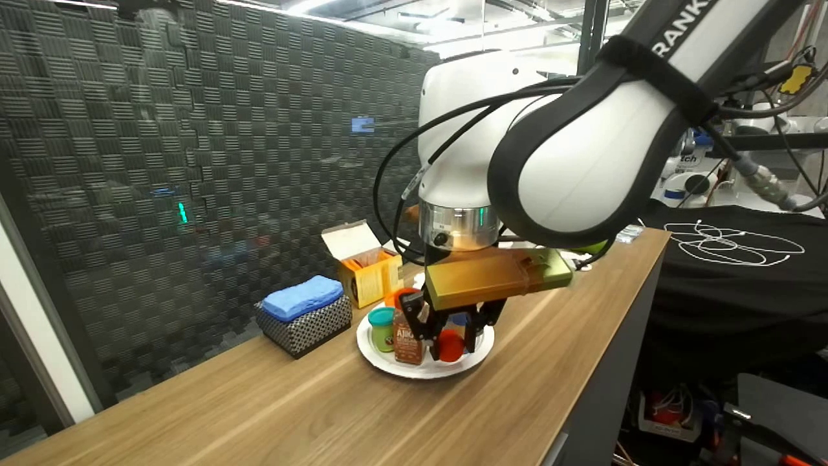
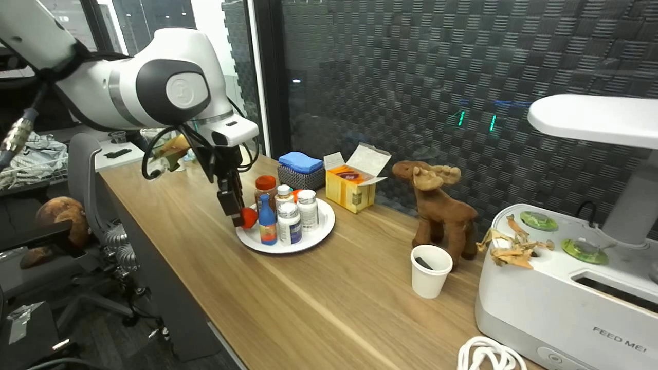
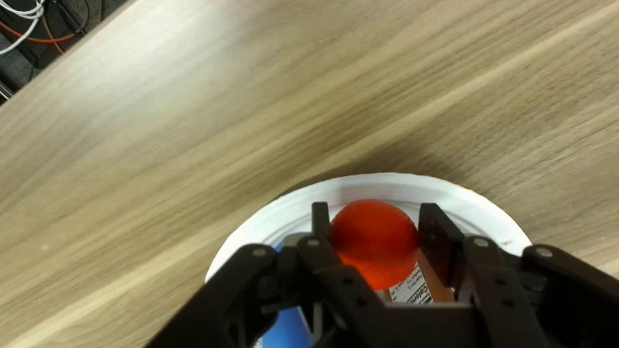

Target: Put the bottles on the tray

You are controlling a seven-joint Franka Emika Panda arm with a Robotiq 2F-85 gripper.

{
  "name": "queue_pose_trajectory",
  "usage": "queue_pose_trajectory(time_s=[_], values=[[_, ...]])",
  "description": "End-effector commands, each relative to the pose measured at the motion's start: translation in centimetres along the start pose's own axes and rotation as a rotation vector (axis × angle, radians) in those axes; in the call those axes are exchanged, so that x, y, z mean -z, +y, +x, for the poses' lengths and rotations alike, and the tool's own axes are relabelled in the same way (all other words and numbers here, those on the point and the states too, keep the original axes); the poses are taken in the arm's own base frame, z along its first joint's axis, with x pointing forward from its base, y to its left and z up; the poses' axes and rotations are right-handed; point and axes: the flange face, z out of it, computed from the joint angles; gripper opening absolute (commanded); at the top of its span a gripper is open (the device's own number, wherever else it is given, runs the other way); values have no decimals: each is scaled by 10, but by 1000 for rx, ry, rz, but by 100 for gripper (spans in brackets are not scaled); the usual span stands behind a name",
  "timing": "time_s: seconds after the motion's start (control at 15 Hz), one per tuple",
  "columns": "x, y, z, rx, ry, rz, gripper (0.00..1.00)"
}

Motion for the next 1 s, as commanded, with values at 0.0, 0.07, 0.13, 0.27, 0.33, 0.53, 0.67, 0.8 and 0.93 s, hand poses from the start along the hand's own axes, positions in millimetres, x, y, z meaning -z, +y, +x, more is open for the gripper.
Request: queue_pose_trajectory(time_s=[0.0,0.07,0.13,0.27,0.33,0.53,0.67,0.8,0.93], values=[[3,-11,2,2,21,8,81],[4,-12,1,4,20,12,88],[7,-12,-3,7,17,20,97],[12,-13,-11,15,16,31,100],[15,-14,-17,22,17,38,100],[32,-19,-39,61,19,56,100],[45,-20,-53,108,5,38,100],[61,-19,-69,185,-78,55,100],[82,-19,-83,278,-166,61,100]])
